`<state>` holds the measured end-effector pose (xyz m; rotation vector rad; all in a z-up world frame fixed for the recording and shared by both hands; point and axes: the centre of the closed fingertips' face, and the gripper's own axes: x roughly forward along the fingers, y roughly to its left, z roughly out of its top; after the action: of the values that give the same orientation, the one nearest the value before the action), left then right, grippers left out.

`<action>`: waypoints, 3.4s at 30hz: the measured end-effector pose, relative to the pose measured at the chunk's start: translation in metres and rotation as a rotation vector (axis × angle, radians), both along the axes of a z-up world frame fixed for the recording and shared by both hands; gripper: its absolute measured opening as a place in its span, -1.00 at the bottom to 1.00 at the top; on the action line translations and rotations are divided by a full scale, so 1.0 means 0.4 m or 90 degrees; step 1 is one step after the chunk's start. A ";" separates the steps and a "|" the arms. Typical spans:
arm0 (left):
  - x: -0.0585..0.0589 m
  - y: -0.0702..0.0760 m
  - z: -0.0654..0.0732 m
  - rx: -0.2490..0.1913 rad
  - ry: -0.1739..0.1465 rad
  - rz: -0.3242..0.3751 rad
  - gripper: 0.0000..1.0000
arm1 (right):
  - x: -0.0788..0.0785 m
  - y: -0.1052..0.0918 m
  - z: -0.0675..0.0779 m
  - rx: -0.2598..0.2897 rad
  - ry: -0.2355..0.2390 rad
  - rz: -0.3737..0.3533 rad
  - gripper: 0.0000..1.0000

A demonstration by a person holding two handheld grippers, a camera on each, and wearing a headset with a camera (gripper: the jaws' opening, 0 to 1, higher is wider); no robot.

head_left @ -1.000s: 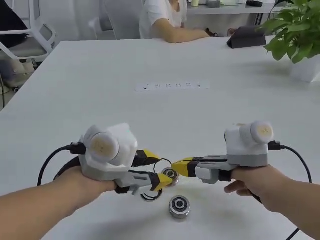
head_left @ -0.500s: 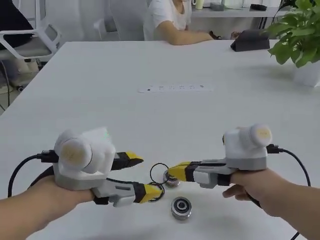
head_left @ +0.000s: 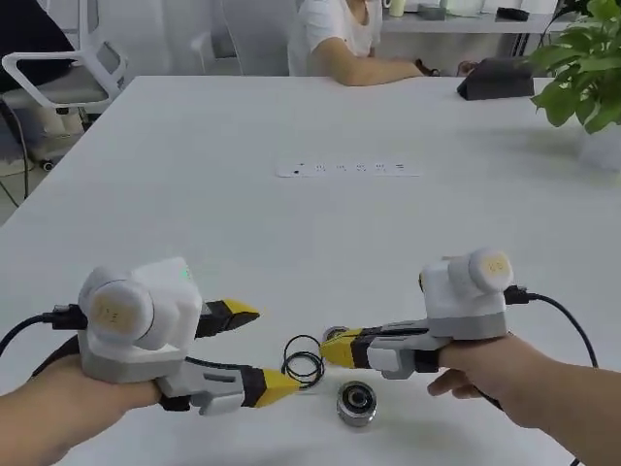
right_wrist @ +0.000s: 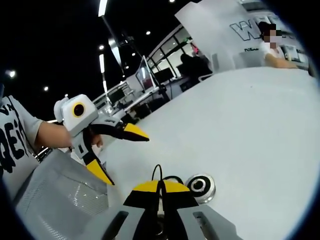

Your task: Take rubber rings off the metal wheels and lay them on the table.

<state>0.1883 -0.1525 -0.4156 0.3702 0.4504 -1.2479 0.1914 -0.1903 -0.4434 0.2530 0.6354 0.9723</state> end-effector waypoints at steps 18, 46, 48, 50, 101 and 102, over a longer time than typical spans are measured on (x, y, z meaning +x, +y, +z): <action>0.015 0.038 -0.012 -0.003 0.011 0.032 0.07 | 0.005 0.006 -0.040 -0.041 0.010 0.004 -1.00; 0.008 0.044 0.010 -0.005 0.003 0.038 0.06 | 0.000 -0.004 0.011 -0.046 -0.038 0.007 -0.68; 0.006 0.044 0.015 -0.006 0.004 0.038 0.07 | 0.001 -0.008 0.020 -0.042 -0.043 0.003 -0.67; 0.003 0.045 0.019 -0.007 0.004 0.037 0.07 | 0.000 -0.012 0.032 -0.039 -0.049 0.001 -0.65; -0.108 0.107 0.150 -0.060 -0.016 0.086 0.37 | -0.214 -0.190 0.175 -0.140 -0.185 -0.021 0.21; -0.110 0.109 0.152 -0.060 -0.016 0.087 0.38 | -0.218 -0.191 0.176 -0.142 -0.186 -0.021 0.22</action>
<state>0.1442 -0.1091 -0.3549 0.2701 0.3869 -1.1267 0.1041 -0.2666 -0.3732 -0.0754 0.4651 0.8778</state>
